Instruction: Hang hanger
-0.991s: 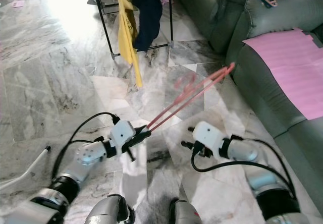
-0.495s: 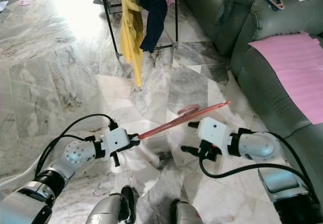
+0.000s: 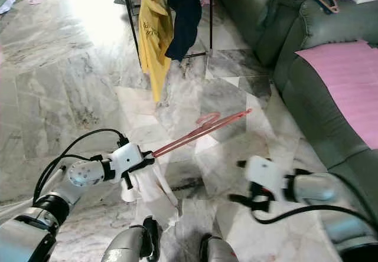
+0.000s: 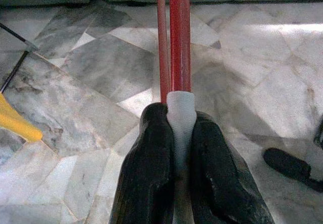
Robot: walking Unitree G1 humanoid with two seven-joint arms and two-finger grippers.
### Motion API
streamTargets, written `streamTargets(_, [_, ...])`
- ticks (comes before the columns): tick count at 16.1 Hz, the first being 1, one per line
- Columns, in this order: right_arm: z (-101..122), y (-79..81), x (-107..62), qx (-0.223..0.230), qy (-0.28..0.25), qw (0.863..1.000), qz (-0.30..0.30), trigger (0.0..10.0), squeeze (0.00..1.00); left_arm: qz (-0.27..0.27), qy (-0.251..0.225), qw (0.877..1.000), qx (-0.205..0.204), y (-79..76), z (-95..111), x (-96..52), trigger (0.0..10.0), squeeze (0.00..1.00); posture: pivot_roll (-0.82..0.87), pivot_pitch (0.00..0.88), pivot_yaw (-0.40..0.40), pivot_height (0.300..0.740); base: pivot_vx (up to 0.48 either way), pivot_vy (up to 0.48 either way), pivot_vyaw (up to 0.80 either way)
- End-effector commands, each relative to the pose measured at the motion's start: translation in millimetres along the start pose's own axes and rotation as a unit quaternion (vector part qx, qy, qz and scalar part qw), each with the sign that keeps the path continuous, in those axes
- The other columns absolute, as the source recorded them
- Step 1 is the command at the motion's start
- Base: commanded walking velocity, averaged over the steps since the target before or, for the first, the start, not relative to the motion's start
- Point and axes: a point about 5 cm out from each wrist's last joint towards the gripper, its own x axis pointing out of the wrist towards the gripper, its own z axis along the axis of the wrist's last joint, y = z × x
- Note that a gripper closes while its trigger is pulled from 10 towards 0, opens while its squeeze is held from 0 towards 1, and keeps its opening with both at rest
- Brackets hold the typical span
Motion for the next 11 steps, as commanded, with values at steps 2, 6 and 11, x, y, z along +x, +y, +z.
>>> streamTargets(2, [-5,-9.7,-16.9,-0.017,0.016,0.999,-0.022,10.0,1.00,-0.020,0.009,1.000,0.010,-0.7,-3,-2.9,10.0,0.00,-0.15,0.202,0.031,0.740,0.000,0.000,0.00])
streamTargets(6, [-4,-28.7,-33.1,-0.036,0.020,0.997,-0.069,10.0,1.00,-0.060,0.013,0.998,0.022,-3.3,-6,-8.7,10.0,0.00,-0.16,0.210,0.033,0.740,0.000,0.000,0.00])
streamTargets(11, [2,-23.5,-12.1,-0.055,-0.008,0.997,-0.051,10.0,0.03,-0.119,-0.034,0.991,0.053,-6.4,8,-8.0,10.0,0.00,-0.15,0.221,0.035,0.740,0.000,0.000,0.00])
